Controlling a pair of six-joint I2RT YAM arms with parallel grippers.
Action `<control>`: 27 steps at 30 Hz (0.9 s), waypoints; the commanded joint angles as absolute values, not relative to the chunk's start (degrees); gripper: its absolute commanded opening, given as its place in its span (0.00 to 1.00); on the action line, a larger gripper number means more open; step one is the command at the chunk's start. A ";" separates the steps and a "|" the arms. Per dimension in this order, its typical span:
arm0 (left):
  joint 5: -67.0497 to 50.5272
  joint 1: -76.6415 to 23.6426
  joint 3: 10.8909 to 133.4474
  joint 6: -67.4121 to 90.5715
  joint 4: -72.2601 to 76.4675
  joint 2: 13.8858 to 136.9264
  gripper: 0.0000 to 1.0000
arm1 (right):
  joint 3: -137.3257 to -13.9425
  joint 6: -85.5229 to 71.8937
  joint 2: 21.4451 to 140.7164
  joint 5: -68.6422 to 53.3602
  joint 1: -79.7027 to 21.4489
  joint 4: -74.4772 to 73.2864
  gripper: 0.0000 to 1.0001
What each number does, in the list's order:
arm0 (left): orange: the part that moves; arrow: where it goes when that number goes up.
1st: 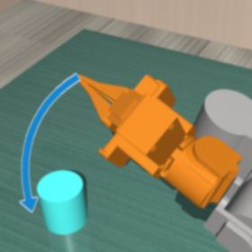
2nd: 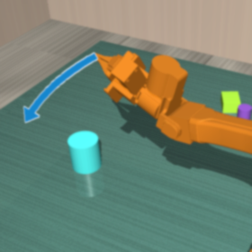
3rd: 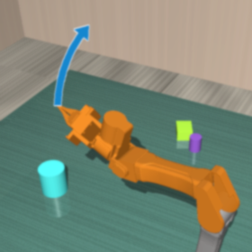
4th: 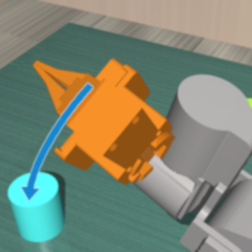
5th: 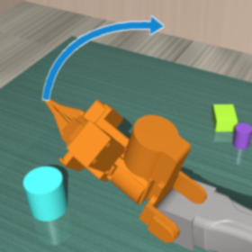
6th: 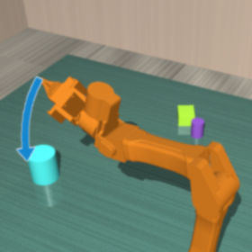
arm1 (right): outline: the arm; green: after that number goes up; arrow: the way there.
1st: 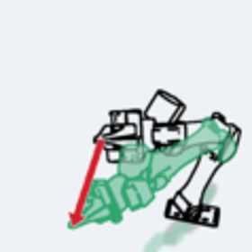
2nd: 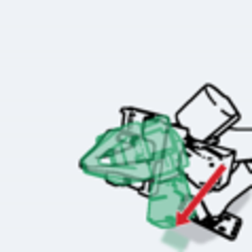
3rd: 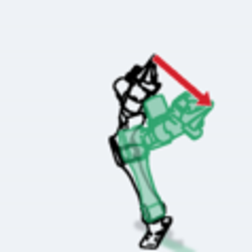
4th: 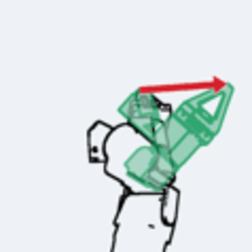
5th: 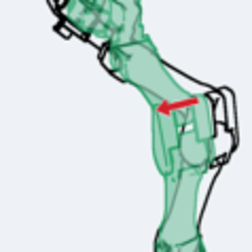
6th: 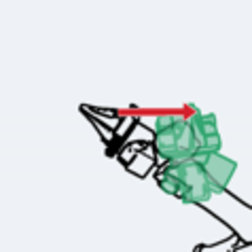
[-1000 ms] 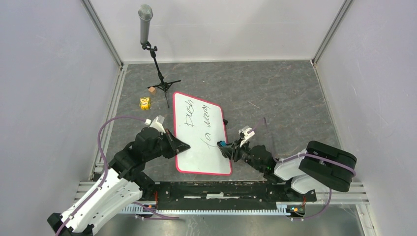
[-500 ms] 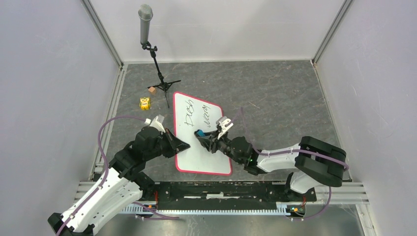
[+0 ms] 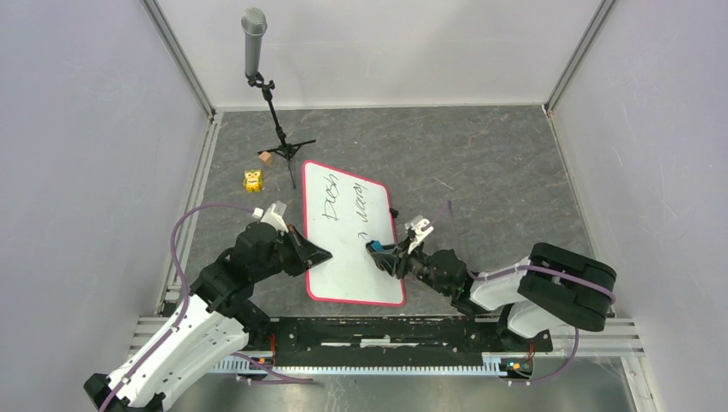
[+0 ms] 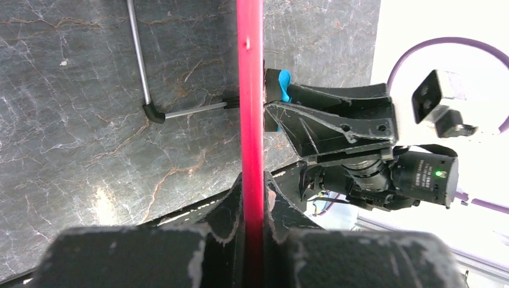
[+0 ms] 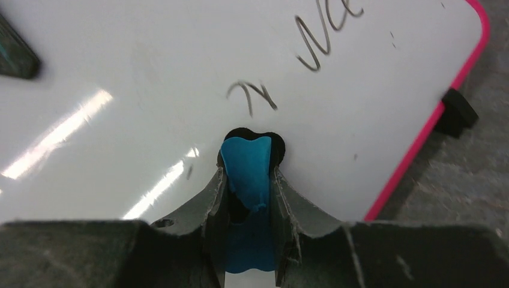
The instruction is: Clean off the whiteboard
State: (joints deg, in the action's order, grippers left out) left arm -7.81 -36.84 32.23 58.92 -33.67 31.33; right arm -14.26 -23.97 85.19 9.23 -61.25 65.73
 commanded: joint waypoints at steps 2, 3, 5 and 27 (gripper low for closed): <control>-12.05 -38.14 28.46 54.71 -31.89 32.76 0.02 | -8.33 -21.96 80.95 11.51 -62.83 52.90 0.22; -12.29 -38.14 28.43 54.76 -31.66 33.04 0.02 | -8.79 -21.77 79.84 12.24 -63.72 51.52 0.22; -12.45 -38.14 28.89 54.37 -31.93 33.52 0.02 | -11.12 -20.72 78.15 13.79 -66.54 48.84 0.22; -11.08 -38.14 31.04 53.26 -37.77 32.88 0.02 | -19.57 -19.37 89.70 11.51 -55.91 51.33 0.23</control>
State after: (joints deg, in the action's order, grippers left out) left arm -7.53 -36.84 32.23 58.87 -33.78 31.40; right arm -23.75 -21.23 87.92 10.79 -59.86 60.23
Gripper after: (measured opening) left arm 0.100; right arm 0.314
